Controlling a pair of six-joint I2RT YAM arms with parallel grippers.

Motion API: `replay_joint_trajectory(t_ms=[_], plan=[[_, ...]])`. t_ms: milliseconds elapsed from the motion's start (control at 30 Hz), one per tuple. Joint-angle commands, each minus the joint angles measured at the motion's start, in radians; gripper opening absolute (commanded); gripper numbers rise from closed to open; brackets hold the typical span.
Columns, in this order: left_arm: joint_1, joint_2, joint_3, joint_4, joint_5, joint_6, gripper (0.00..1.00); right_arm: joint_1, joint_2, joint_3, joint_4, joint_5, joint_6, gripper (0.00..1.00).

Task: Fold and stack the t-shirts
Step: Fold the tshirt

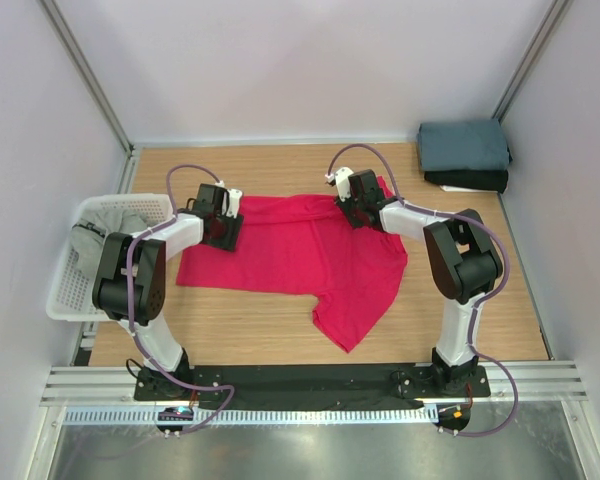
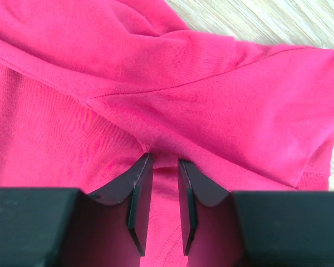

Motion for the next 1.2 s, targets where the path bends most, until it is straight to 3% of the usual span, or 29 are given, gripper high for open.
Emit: replay_joint_trajectory(t_ms=[0, 200, 433, 800, 1167], plan=[[0.002, 0.038, 0.004, -0.015, -0.001, 0.0, 0.51, 0.005, 0.003, 0.012, 0.032, 0.01, -0.004, 0.31], [0.002, 0.035, 0.003, -0.015, -0.008, 0.002, 0.51, 0.005, 0.035, 0.041, -0.009, -0.012, 0.01, 0.3], [0.004, 0.035, 0.004, -0.014, -0.007, 0.002, 0.51, 0.005, 0.029, 0.042, -0.027, -0.035, 0.007, 0.01], [0.002, 0.046, 0.009, -0.015, -0.005, 0.0, 0.51, 0.025, -0.144, 0.076, -0.147, -0.11, 0.076, 0.01], [0.004, 0.032, 0.007, -0.015, -0.015, 0.003, 0.51, 0.055, -0.101, 0.116, -0.251, -0.22, 0.127, 0.05]])
